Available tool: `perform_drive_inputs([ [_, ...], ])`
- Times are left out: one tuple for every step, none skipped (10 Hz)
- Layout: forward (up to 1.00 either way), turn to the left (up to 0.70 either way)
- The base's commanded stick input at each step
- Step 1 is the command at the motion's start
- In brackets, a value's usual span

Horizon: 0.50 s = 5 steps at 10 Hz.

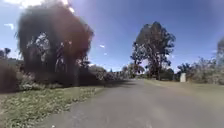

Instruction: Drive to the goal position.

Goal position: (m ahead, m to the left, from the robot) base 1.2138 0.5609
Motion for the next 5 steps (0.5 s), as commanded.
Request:
perform_drive_inputs([
  [1.0, -0.01],
  [1.0, -0.01],
  [1.0, -0.01],
  [1.0, -0.04],
  [1.0, -0.06],
])
